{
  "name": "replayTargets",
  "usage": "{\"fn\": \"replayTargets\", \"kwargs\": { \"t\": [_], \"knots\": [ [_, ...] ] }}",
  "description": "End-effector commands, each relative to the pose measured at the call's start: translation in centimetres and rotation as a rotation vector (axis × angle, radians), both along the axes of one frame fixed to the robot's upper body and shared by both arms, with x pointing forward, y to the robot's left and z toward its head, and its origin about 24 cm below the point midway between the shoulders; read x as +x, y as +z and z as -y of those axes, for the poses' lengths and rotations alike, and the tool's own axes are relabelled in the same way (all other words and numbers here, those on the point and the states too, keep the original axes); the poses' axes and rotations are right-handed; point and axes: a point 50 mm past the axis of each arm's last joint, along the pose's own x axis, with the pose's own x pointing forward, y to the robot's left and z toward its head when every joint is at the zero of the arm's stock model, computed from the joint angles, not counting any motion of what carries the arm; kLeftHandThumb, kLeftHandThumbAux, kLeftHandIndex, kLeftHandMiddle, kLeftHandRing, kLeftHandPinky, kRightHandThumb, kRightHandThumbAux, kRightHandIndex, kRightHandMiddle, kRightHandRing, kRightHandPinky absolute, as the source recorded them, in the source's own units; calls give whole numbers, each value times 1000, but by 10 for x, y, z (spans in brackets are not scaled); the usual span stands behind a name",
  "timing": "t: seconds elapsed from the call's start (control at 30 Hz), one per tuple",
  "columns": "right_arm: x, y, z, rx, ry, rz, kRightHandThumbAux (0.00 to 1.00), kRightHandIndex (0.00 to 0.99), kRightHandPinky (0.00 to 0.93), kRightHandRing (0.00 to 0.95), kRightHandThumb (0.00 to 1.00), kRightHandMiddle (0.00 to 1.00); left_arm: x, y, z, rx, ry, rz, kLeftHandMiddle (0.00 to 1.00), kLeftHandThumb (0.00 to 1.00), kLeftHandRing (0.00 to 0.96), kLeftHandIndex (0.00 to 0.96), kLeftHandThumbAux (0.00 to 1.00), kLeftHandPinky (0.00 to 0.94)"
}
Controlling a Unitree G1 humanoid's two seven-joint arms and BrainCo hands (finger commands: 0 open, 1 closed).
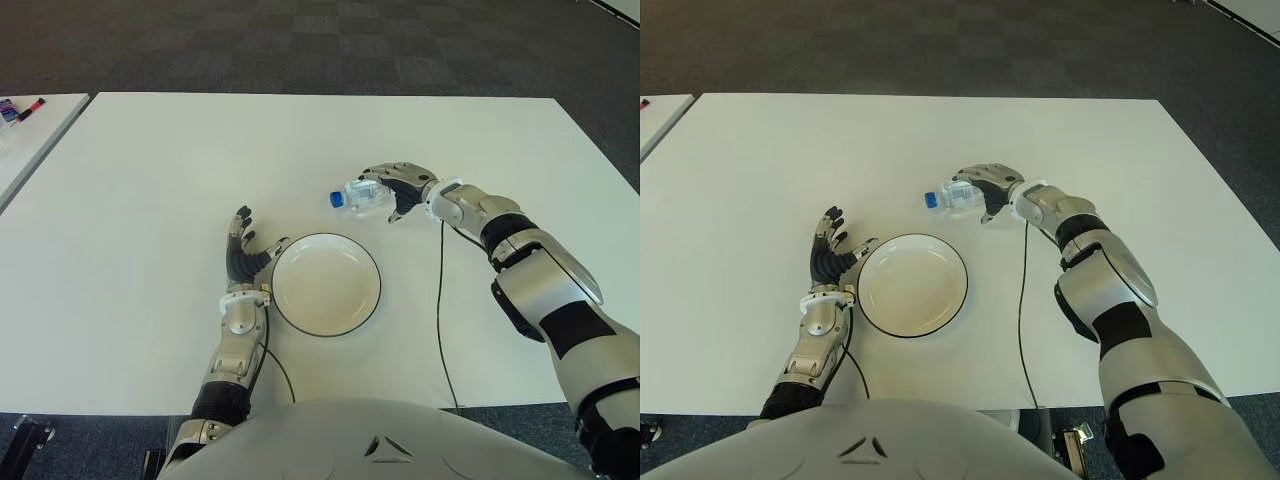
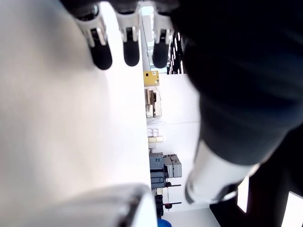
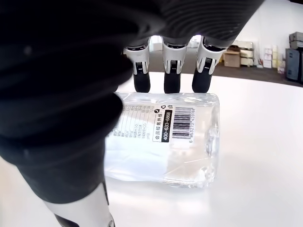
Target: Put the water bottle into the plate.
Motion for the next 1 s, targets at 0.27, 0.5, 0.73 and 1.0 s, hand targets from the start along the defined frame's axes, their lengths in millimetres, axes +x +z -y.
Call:
{"fn": "replayTargets", "kwargs": {
  "t": [0.27, 0.5, 0.73, 1.0],
  "knots": [
    [-5, -2, 7, 29, 7, -54, 913, 13, 129, 66, 0, 45, -8, -12, 14, -67, 7, -75, 116, 0, 109, 108, 921, 146],
    [-7, -2, 8, 46, 9, -53, 908, 14, 129, 70, 0, 52, -8, -12, 14, -61, 2, -78, 112, 0, 108, 100, 915, 147],
    [-8, -2, 9, 59, 13, -53, 911, 16, 129, 72, 0, 54, -8, -12, 14, -63, 10, -76, 114, 0, 109, 105, 918, 148],
    [-9, -3, 12, 72, 9, -66, 913, 17, 151, 82, 0, 59, -8, -12, 14, -67, 16, -76, 120, 0, 112, 116, 929, 146]
  ]
}}
